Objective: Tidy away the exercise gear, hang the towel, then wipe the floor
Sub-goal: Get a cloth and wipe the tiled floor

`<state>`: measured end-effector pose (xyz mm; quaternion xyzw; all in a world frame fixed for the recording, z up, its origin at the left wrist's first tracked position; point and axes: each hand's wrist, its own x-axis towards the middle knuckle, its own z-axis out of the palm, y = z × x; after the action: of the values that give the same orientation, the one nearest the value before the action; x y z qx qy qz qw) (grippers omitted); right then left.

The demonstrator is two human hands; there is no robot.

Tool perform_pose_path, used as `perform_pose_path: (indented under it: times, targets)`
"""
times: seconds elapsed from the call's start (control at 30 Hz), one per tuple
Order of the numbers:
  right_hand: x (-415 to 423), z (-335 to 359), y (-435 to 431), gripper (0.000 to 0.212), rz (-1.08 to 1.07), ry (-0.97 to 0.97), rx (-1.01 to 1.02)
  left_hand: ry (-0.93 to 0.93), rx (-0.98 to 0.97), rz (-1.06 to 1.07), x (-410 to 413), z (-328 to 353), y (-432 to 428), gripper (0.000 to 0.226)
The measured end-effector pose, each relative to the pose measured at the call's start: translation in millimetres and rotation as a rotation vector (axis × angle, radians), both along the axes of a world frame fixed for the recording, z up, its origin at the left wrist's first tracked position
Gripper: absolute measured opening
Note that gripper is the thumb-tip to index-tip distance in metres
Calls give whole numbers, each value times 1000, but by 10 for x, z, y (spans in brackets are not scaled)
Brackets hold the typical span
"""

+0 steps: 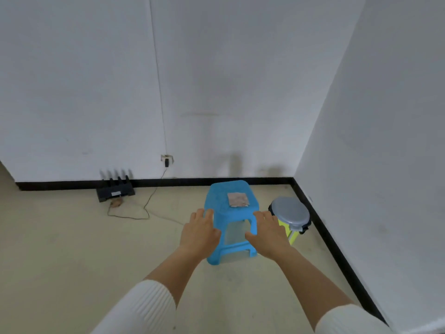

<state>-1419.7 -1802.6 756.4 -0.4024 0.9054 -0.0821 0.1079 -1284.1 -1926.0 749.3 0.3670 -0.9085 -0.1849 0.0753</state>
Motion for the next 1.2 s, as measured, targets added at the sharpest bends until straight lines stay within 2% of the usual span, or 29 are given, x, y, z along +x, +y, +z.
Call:
perform_pose_path:
  times: [0.17, 0.37, 0.6, 0.83, 0.93, 1.03, 1.1, 1.2]
  targets:
    - [-1147, -290, -766, 62, -36, -139, 33, -42, 95, 24, -1038, -333, -692, 50]
    - [-2118, -878, -1490, 62, -12, -217, 148, -137, 215, 73, -2008, -947, -1424, 50]
    - [-3278, -1797, -2452, 50, -31, -308, 263, -276, 367, 57, -3098, -1973, -2362, 51]
    - [-3923, -2887, -3073, 50, -67, -408, 342, -370, 444, 52, -3803, -2988, -2958, 47]
    - [-4122, -3266, -3255, 52, -47, -397, 376, -384, 445, 60, -3904, -3379, -3021, 61]
    - [-4289, -3578, -3405, 52, -38, -337, 349, -397, 320, -24, -3885, -3732, -3037, 78]
    - [-4365, -3724, -3467, 59, -57, -317, 320, -489, 278, -63, -3834, -3914, -3011, 98]
    - [-4400, -3894, -3515, 60, -137, -321, 242, -514, 245, -138, -3781, -4059, -2974, 124]
